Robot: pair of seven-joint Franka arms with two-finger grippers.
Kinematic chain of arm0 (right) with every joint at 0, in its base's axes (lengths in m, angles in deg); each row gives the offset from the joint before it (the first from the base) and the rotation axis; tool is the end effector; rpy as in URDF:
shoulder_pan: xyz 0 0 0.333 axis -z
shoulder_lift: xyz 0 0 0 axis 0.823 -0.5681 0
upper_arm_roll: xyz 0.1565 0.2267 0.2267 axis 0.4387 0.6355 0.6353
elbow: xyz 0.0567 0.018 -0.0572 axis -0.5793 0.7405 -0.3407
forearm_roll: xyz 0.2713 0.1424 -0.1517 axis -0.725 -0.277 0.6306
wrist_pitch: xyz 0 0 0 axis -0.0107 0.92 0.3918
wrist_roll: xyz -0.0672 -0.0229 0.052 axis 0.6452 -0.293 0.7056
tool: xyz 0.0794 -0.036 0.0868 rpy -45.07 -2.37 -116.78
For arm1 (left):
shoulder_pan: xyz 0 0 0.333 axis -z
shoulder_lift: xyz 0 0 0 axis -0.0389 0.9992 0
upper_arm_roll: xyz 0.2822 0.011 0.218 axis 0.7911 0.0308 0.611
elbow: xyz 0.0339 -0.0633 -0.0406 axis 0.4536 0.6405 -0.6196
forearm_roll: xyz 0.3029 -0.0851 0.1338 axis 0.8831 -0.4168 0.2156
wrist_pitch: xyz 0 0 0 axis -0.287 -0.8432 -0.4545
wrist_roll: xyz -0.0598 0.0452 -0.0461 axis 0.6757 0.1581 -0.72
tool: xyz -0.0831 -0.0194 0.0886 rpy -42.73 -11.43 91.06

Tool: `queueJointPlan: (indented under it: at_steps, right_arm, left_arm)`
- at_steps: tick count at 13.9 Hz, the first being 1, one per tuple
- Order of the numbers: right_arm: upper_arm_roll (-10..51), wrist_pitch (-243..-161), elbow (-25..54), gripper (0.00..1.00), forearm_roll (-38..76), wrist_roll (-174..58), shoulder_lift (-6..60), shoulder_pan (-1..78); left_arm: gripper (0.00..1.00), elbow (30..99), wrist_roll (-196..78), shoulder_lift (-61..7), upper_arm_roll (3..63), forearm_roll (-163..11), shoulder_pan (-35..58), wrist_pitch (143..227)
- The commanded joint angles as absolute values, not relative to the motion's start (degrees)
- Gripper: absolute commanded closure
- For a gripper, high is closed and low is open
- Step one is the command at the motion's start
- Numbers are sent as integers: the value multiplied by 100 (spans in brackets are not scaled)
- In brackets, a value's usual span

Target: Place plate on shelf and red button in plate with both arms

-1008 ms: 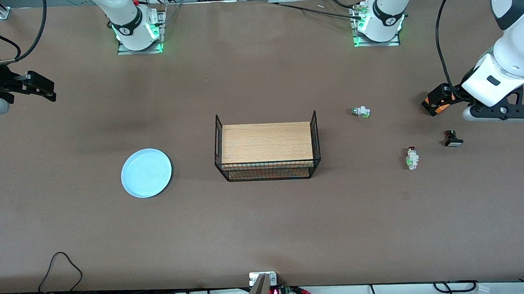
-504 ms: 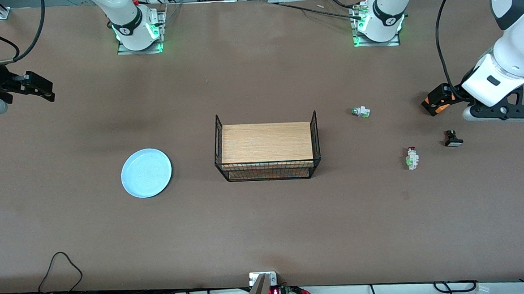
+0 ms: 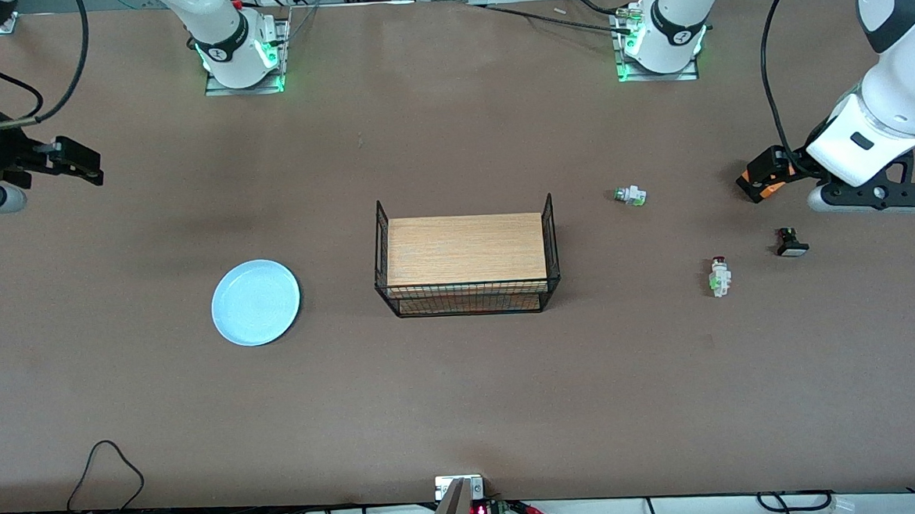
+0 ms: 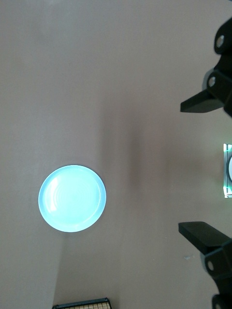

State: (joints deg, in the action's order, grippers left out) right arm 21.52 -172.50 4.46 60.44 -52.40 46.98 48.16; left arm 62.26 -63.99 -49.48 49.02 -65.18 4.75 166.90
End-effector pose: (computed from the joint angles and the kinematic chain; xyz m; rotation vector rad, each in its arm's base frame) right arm 0.5123 0.0152 0.6186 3.0565 0.0482 -0.1788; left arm 0.5249 -0.0417 0.5821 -3.1072 0.0989 0.0331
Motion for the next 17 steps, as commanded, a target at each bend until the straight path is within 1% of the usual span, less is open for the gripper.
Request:
queueJointPlan:
  at_steps: [1, 3, 7, 11, 14, 17]
  right_arm:
    - [2134, -17401, 299, 0, 6075, -5115, 4432, 4844]
    - [2169, -17664, 343, 0, 6128, -5150, 4449, 4669]
    - [2143, -17630, 308, 0, 6181, -5168, 4414, 4545]
    - [2108, -17621, 316, 0, 6137, -5169, 4344, 4615]
    - [2073, -18015, 561, 0, 6084, -5098, 4273, 4668]
    - [2055, -18840, 1123, 0, 6084, -5063, 4300, 4650]
  left_arm:
    - [0, 6037, -6463, -4856, 4896, -6414, 478, 16559]
    - [0, 6045, -6463, -4856, 4887, -6414, 469, 16559]
    - [0, 6045, -6463, -4856, 4896, -6423, 469, 16559]
    - [0, 6045, -6463, -4856, 4896, -6423, 460, 16559]
    - [0, 6045, -6463, -4856, 4896, -6423, 460, 16550]
    - [0, 6045, -6463, -4856, 4896, -6423, 460, 16550]
